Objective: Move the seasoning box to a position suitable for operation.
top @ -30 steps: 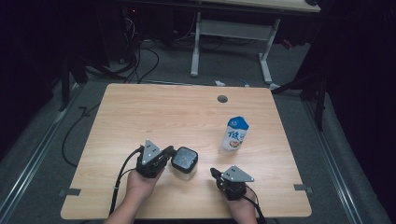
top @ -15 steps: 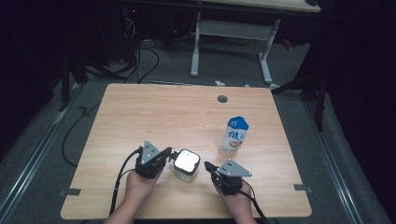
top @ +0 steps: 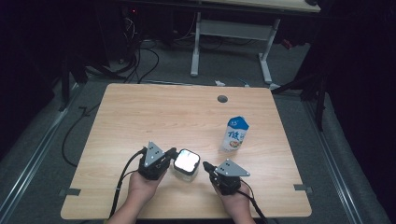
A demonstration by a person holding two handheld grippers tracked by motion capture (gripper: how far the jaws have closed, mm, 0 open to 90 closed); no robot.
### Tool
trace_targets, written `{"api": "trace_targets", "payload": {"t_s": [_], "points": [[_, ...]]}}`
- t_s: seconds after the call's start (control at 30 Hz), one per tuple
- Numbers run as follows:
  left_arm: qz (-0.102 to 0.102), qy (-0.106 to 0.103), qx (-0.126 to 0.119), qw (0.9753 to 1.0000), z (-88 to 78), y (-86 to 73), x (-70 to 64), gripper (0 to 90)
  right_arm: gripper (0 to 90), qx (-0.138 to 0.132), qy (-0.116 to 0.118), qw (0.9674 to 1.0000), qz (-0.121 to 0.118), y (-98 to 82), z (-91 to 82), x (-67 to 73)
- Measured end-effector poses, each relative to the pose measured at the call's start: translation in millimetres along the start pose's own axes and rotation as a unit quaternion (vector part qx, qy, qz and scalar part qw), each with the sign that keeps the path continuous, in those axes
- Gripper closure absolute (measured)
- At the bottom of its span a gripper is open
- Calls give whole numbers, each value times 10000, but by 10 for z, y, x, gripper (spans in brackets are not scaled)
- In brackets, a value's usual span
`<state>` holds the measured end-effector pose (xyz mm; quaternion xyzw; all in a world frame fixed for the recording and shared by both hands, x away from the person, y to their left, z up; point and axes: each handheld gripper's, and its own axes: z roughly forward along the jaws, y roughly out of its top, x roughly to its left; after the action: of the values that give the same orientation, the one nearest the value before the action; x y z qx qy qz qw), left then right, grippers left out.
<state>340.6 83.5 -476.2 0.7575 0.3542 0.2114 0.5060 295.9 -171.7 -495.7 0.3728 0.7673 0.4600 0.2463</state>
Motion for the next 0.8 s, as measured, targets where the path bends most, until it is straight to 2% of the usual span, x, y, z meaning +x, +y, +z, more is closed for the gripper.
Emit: {"api": "trace_targets", "payload": {"t_s": [0.27, 0.37, 0.43, 0.63, 0.8], "points": [[-1, 88, -46, 10000, -18, 5, 6, 900, 899, -30, -18, 10000, -9, -19, -28, -6], [86, 151, -32, 9998, -31, 11, 13, 900, 899, -23, -42, 10000, 13, -21, -40, -20], [76, 125, 43, 9999, -15, 0, 24, 900, 899, -36, -42, 10000, 24, -21, -43, -25], [3, 117, 30, 9999, -17, -18, 43, 900, 899, -52, -26, 10000, 19, -21, -35, -18], [27, 73, 15, 10000, -12, -5, 19, 900, 899, -48, -30, 10000, 27, -22, -43, -19]]}}
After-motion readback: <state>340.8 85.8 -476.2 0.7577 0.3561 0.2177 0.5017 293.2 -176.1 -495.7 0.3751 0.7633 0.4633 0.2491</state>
